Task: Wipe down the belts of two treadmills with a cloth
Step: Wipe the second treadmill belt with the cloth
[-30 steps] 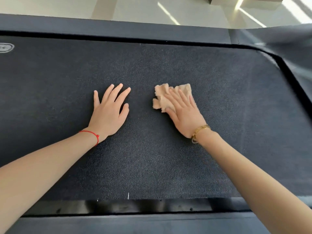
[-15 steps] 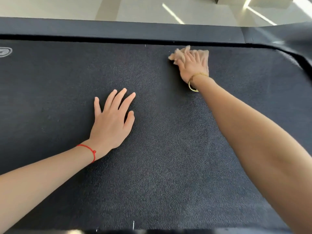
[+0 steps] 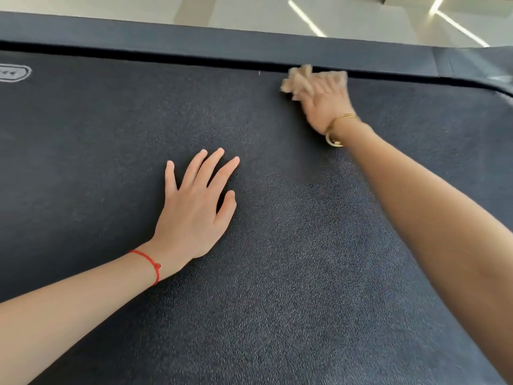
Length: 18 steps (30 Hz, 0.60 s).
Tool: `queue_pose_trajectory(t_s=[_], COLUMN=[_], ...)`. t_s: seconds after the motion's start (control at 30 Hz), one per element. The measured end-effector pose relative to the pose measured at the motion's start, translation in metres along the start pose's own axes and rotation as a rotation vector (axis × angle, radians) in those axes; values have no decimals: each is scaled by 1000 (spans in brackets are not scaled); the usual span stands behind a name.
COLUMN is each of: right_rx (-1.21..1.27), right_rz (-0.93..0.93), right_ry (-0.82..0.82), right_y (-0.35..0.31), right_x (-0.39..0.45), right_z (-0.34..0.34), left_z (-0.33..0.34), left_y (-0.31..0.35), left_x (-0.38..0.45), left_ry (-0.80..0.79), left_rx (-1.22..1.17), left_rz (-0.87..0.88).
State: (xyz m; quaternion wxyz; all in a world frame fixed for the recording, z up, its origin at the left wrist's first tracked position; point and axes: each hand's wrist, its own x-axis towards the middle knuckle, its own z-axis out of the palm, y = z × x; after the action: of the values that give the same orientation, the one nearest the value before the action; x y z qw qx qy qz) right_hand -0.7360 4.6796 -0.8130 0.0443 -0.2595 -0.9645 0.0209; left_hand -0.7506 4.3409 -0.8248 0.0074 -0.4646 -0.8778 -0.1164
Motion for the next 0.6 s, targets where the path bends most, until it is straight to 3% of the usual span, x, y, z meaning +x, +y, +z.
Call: queue_pose_trajectory(t_s=[0.07,0.17,0.33,0.43,0.5,0.6], right_rx=[32,57,117,202,185,157], right_rz=[100,123,-226,-299,-232,48], right_ry=[-10,-18,-9,-78,-66,-5], right_y=[26,13,-45,-35,-4,40], right_x=[0,-18,-113,-163,-176,-177], right_z=[1,-4,-16,-16,-18,-25], left_z=[0,1,1,2,1,1], left_y=[1,2,1,0,0,1], left_x=[0,0,0,-1,-1,-1], left_ry=[1,4,7,18,25,25], left_rx=[-9,-16,-19,-25,-33,-39], left_rz=[-5,-4,3,6,10,10])
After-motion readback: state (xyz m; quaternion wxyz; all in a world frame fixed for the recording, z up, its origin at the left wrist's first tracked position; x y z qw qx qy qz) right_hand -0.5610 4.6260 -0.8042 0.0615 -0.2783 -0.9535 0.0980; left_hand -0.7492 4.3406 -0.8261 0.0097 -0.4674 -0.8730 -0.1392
